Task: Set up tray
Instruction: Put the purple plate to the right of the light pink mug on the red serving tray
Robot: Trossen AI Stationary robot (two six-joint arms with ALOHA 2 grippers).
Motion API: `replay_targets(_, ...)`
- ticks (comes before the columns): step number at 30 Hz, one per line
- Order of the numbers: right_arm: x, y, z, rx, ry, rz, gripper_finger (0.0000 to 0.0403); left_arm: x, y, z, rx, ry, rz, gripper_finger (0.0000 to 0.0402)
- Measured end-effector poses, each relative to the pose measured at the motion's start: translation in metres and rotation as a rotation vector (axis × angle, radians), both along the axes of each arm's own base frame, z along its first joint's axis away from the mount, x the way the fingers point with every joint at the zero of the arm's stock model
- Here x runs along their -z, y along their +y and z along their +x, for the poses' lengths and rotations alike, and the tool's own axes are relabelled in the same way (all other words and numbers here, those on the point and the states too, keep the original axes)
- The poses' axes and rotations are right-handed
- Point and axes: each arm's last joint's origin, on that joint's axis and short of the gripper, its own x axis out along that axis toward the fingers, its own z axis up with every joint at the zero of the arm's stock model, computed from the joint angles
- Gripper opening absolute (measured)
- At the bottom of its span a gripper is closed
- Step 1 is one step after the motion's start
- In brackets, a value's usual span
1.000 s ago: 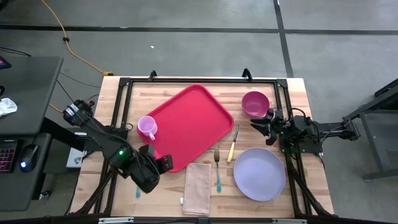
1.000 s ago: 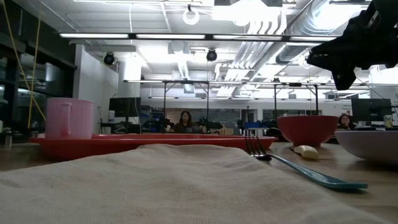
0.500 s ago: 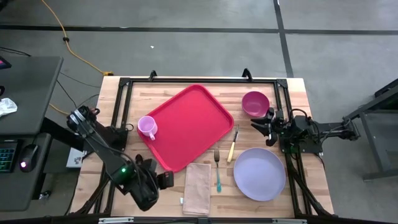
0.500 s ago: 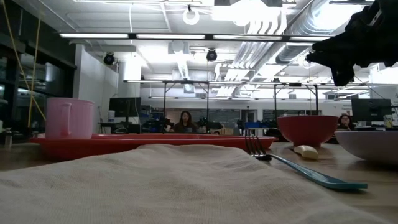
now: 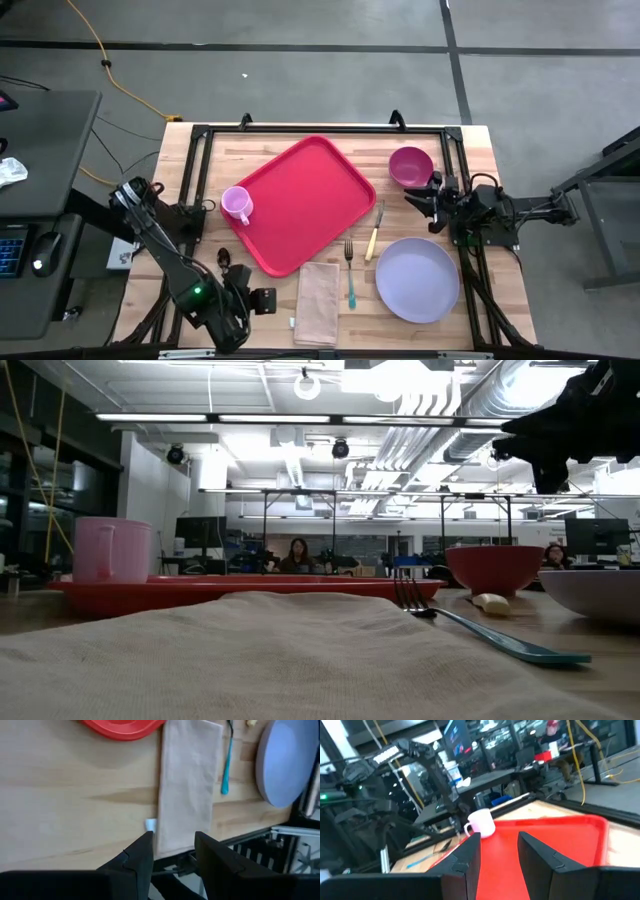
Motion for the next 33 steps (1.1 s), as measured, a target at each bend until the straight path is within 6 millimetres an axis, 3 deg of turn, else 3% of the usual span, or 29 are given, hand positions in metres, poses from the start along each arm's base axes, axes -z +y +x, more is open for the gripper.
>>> replay_targets(8,-0.001,0.000,0.000,0.007,-0.015,0.002,0.0108,-0.003,-0.005,0.002,0.027,-0.037,-0.034,0.0172)
replay_targets(12,-0.001,0.000,0.000,0.007,-0.017,0.007,0.0108,-0.001,-0.003,0.014,0.041,-0.067,-0.040,0.0172)
replay_targets(20,-0.001,0.000,0.000,0.004,-0.007,0.009,0.0108,0.014,-0.005,0.049,0.117,-0.093,-0.078,0.0172)
replay_targets(33,-0.004,0.000,0.000,-0.016,-0.046,0.009,0.0108,0.033,-0.019,0.059,0.142,-0.102,-0.100,0.0172)
